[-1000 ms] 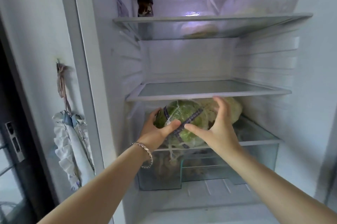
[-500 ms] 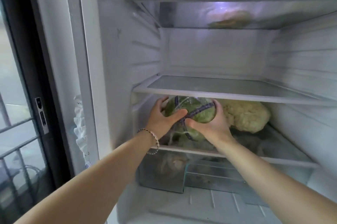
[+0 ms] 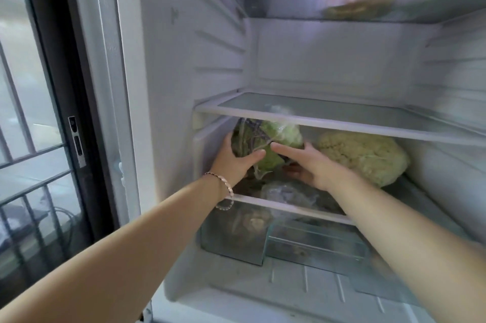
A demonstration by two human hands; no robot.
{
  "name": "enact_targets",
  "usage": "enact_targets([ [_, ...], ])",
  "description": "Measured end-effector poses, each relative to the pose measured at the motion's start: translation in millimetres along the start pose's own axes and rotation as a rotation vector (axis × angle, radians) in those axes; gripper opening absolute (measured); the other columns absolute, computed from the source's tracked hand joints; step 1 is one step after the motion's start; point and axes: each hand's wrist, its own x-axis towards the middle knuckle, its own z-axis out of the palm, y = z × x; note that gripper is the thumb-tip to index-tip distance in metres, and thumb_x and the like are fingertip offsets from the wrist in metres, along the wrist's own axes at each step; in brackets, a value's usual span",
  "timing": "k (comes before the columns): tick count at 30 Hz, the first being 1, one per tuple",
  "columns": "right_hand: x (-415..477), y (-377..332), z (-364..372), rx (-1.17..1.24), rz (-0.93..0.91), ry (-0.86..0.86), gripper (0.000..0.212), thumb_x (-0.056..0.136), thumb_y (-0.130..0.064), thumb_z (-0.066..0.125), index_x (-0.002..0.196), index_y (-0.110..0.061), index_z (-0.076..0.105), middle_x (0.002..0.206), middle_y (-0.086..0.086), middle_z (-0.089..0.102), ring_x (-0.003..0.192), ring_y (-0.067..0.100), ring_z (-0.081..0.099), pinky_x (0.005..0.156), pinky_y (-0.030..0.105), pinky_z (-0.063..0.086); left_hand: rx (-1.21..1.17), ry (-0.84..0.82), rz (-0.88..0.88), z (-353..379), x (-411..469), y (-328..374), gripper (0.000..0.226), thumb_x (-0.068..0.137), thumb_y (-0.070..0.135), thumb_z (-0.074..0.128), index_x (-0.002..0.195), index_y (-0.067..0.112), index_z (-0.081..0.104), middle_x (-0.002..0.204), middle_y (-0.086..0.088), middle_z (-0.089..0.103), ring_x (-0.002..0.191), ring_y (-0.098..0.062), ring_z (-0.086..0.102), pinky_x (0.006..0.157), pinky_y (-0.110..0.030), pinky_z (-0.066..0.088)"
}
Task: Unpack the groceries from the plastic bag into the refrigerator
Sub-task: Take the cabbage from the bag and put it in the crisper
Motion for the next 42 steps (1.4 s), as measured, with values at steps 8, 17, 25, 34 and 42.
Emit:
enact_targets([
  [8,13.1,-7.5,4.9,0.098,-0.062,-0.002,0.094,0.069,-0.026,0.080,0.141,-0.029,0.020,0.129,0.009,0.049,0.111,0.031,0.056,0.081,0.049,0.056,-0.016,0.074,0.042,13.2,15.2,0.0,0.104,0.061,0.010,0.085,0.143,0.022,0.022,0.137,0.000,0.043,0.125,-0.017,0.043,0.103,-0.028,0.038],
  [17,15.0,22.6,3.7,0.036,-0.144,0.145,0.129,0.046,-0.044,0.087,0.144,-0.032,0.004,0.145,0.009,0.033,0.128,0.030,0.042,0.107,0.046,0.038,0.170,-0.036,0.117,4.6,22.2,6.5,0.101,0.059,0.006,0.085,0.139,0.024,0.026,0.130,0.004,0.043,0.122,-0.015,0.042,0.097,-0.024,0.037],
  [25,16.0,7.3,-3.5,-0.063,-0.029,0.143,0.150,0.025,-0.055,0.092,0.147,-0.015,0.013,0.140,0.009,0.045,0.122,0.027,0.051,0.101,0.046,0.046,0.371,-0.093,0.156,-3.3,36.4,14.1,0.079,0.060,0.002,0.083,0.126,0.018,0.041,0.126,0.000,0.051,0.119,-0.020,0.049,0.099,-0.035,0.045],
  [34,28.8,5.5,52.5,-0.471,-0.251,0.406,0.093,0.064,-0.034,0.083,0.131,-0.012,0.023,0.133,0.020,0.032,0.118,0.036,0.047,0.097,0.038,0.044,0.610,0.168,0.183,-0.1,28.4,9.7,0.044,0.083,-0.003,0.053,0.123,0.015,0.045,0.123,-0.008,0.055,0.114,-0.025,0.052,0.101,-0.039,0.044],
  [42,75.8,5.5,68.1,-0.588,-0.180,0.484,0.094,0.071,-0.044,0.075,0.137,-0.006,0.019,0.133,0.024,0.027,0.115,0.036,0.048,0.097,0.038,0.043,0.958,-0.146,0.096,-24.0,-50.3,-3.3,0.038,0.098,0.031,0.040,0.132,0.016,0.046,0.140,0.000,0.042,0.127,-0.019,0.043,0.106,-0.030,0.035],
])
